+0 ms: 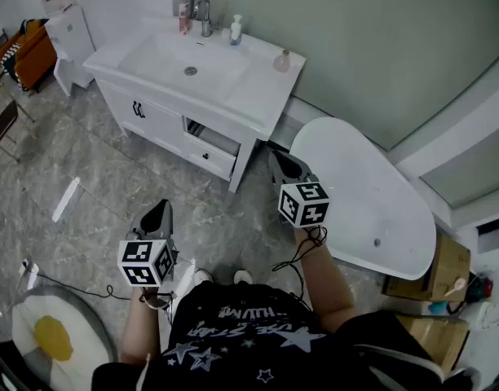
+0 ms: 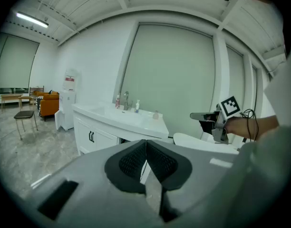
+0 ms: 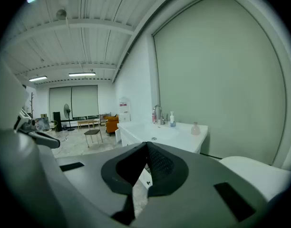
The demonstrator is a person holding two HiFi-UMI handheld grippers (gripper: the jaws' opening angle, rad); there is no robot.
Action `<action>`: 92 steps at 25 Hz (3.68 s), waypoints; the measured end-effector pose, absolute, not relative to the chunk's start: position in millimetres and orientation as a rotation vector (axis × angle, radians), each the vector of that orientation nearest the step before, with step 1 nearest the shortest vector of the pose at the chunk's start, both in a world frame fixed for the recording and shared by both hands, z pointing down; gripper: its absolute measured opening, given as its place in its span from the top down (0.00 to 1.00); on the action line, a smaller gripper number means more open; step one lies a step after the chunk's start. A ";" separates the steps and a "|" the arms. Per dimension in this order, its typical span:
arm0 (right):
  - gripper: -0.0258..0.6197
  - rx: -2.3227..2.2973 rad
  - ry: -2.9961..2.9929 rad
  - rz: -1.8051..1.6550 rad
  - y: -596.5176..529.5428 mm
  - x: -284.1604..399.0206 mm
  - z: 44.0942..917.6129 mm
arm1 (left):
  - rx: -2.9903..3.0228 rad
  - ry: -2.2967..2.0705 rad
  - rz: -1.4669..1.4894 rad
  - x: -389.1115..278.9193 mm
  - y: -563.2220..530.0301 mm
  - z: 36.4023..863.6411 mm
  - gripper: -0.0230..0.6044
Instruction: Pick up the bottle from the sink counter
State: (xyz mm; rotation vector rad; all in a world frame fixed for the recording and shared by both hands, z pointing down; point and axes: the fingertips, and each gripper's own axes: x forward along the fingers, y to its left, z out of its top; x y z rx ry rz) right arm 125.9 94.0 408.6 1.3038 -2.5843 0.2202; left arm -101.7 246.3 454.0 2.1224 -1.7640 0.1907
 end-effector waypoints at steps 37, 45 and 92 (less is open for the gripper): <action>0.57 1.386 -2.627 0.292 -18.9 37.8 427.2 | 2.070 -1.801 0.129 -209.0 158.5 459.2 0.93; 0.57 1.417 -2.598 0.365 -144.3 48.1 440.6 | 2.066 -1.794 0.196 -209.0 34.7 455.5 0.93; 0.63 2.120 -1.791 0.418 -518.1 178.2 528.7 | 2.466 -1.002 0.486 -137.3 -433.8 505.5 0.93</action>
